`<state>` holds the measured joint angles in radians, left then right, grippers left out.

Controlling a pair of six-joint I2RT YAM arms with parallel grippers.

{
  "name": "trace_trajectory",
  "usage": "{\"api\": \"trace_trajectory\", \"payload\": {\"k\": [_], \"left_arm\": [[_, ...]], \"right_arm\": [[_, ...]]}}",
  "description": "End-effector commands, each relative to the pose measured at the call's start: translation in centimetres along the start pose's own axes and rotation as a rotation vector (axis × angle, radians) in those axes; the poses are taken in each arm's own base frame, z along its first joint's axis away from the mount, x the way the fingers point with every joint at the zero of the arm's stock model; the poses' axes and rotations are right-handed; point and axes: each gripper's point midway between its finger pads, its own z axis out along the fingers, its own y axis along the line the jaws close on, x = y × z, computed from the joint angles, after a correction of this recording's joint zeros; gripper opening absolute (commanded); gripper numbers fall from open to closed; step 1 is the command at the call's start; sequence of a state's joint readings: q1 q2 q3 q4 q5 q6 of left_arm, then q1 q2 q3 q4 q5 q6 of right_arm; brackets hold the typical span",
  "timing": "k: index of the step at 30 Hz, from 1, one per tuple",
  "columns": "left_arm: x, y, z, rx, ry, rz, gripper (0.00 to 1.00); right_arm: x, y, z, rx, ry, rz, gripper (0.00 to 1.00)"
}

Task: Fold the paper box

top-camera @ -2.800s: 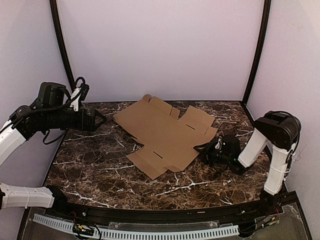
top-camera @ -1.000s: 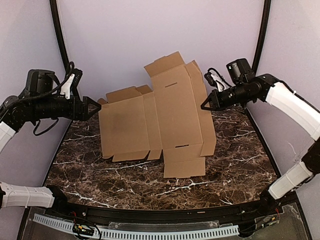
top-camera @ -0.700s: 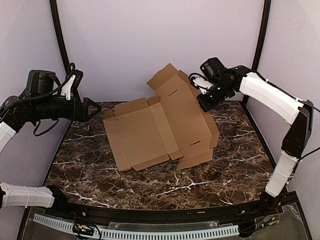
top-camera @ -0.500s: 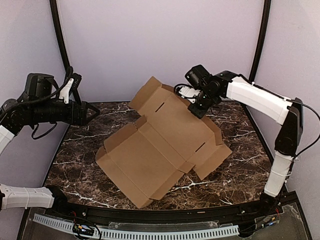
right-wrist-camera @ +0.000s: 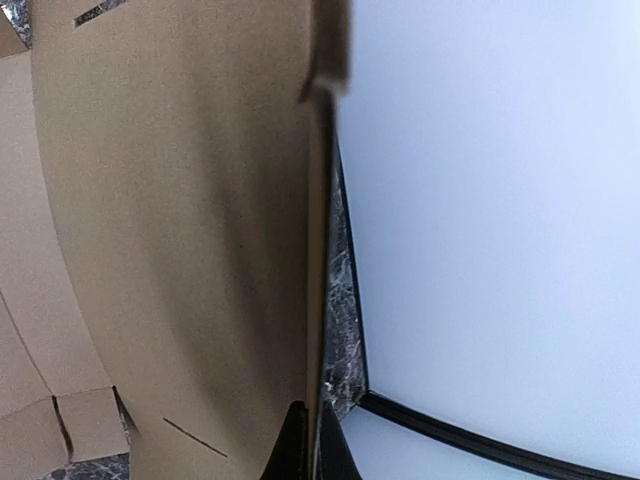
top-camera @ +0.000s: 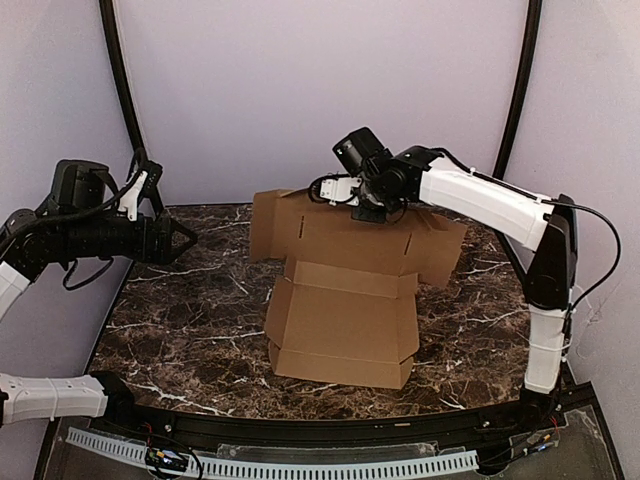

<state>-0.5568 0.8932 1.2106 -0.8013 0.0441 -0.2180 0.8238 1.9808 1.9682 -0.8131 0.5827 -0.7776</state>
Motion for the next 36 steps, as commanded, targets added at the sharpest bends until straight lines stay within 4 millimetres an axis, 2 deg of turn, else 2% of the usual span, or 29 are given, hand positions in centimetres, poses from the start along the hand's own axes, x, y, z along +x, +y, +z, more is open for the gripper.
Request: {"api": "trace_trajectory", "payload": {"k": [1, 4, 6, 11, 15, 20, 22, 24, 25, 26, 27, 28, 30, 36], "left_arm": [[0.8, 0.7, 0.4, -0.032, 0.005, -0.017, 0.99], [0.9, 1.7, 0.8, -0.088, -0.002, -0.023, 0.98], [1.1, 2.2, 1.2, -0.114, -0.005, -0.022, 0.98], [1.1, 2.4, 2.5, -0.118, -0.007, -0.030, 0.98], [0.0, 1.1, 3.9, -0.050, -0.029, -0.060, 0.94], [-1.8, -2.0, 5.1, 0.117, -0.035, -0.137, 0.83], [-2.6, -3.1, 5.7, 0.180, -0.039, -0.173, 0.75], [-3.5, -4.2, 6.4, 0.237, -0.039, -0.205, 0.51], [-3.9, -4.7, 6.9, 0.263, -0.035, -0.213, 0.44], [-4.1, -4.9, 7.2, 0.273, -0.031, -0.233, 0.28], [-4.4, -5.2, 7.8, 0.287, -0.028, -0.241, 0.20], [-4.5, -5.3, 8.1, 0.292, -0.023, -0.259, 0.07], [-4.8, -5.3, 9.3, 0.291, -0.017, -0.286, 0.01], [-5.0, -4.6, 11.5, 0.255, -0.006, -0.348, 0.01]], "right_arm": [[-2.8, -1.3, -0.7, 0.143, -0.041, -0.110, 0.00], [-3.6, -1.0, -1.1, 0.202, -0.079, -0.159, 0.00], [-4.1, -1.6, -1.9, 0.253, -0.110, -0.173, 0.00], [-4.0, -0.7, -2.2, 0.263, -0.114, -0.185, 0.00], [-4.2, 0.7, -2.3, 0.253, -0.124, -0.180, 0.00], [-4.4, 1.3, -2.8, 0.276, -0.126, -0.163, 0.00], [-4.7, 1.5, -3.2, 0.281, -0.133, -0.160, 0.00], [-4.9, 1.8, -3.6, 0.280, -0.144, -0.156, 0.00], [-4.9, 1.9, -3.8, 0.283, -0.146, -0.154, 0.00], [-5.0, 2.1, -4.0, 0.285, -0.147, -0.155, 0.00], [-5.0, 2.2, -4.2, 0.287, -0.147, -0.155, 0.00], [-4.9, 2.4, -4.2, 0.287, -0.145, -0.156, 0.00], [-4.9, 2.9, -4.4, 0.284, -0.145, -0.153, 0.00], [-4.6, 3.4, -4.8, 0.281, -0.147, -0.120, 0.00]]}}
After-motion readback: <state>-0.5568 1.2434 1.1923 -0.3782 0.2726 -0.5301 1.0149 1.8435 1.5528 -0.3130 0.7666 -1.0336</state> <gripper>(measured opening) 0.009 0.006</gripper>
